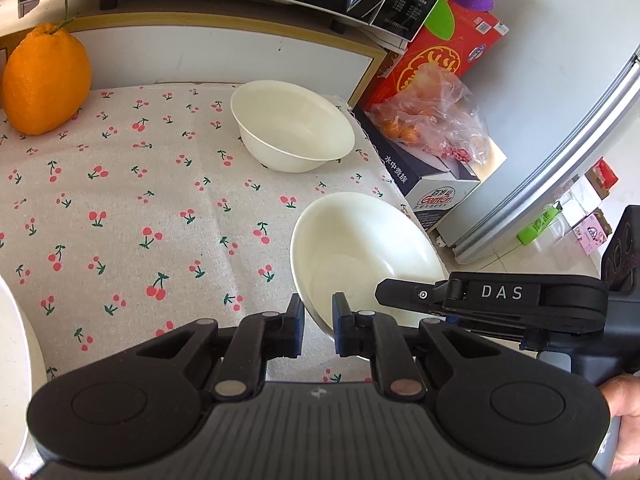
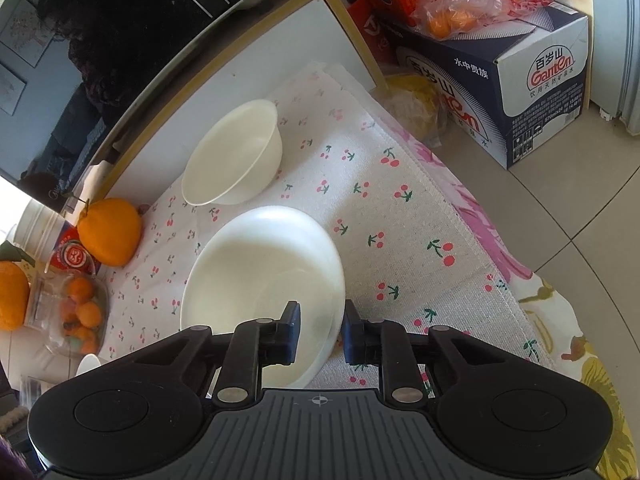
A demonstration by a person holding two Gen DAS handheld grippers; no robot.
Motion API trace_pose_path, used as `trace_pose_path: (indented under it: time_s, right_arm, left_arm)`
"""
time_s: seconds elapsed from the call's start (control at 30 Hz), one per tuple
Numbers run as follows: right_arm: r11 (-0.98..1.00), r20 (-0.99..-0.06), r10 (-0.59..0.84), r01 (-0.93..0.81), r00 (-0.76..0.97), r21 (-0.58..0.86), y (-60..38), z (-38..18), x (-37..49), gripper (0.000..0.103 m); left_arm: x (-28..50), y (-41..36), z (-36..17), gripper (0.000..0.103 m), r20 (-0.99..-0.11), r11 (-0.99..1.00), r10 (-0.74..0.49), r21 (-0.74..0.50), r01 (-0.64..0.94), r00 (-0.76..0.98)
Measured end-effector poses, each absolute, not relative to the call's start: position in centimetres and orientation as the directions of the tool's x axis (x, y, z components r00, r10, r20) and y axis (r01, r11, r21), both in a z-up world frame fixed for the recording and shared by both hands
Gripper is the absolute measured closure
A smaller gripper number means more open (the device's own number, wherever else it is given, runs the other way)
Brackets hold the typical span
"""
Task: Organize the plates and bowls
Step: 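Lift and carry the white bowl with both tools over another white bowl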
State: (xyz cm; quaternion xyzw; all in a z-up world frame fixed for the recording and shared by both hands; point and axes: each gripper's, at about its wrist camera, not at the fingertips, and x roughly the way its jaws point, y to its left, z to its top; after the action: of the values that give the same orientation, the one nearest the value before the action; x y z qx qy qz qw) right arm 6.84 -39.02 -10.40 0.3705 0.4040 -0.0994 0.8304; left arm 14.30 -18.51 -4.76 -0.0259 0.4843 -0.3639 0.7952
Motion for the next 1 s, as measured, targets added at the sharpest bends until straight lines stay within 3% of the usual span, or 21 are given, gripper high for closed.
trace_pose_path:
  time_s: [1.0]
  right_arm:
    - [0.734,-0.677,0.184,0.358,0.713,0.577,-35.1,-3.3,6.2,0.082]
  left_arm:
    - [11.2,-13.4,1.6,0.091,-0.706,0.78,-0.593,-0.382,0.496,0.388]
